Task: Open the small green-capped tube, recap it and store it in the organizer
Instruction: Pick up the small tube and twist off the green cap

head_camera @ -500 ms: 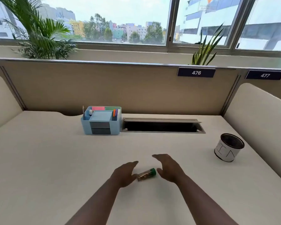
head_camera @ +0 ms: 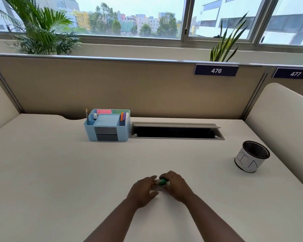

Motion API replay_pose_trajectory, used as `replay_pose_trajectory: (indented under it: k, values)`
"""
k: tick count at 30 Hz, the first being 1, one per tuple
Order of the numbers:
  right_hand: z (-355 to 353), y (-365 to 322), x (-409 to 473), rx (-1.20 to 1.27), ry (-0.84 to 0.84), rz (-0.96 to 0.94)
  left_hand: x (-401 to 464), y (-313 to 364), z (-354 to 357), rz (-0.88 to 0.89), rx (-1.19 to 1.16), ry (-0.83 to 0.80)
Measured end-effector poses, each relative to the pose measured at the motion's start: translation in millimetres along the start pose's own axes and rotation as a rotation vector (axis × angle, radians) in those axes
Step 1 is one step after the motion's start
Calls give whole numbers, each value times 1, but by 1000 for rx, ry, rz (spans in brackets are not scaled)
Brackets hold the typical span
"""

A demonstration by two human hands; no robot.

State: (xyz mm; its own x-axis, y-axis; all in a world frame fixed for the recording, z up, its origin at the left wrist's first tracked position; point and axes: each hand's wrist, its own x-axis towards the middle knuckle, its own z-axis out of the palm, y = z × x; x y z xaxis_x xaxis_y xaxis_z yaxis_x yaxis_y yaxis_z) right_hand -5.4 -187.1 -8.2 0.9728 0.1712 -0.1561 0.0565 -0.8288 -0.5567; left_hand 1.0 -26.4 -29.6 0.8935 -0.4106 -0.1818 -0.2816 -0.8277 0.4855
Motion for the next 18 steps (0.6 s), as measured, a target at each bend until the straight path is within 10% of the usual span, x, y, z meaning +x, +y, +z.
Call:
replay_pose_trajectory:
  k: [9,18]
  values:
    - [-23,-29,13,248,121,-97,6,21,-16,21,-467,228]
    - [-37,-42,13,291,92,-121,0,26,-25,16,-437,315]
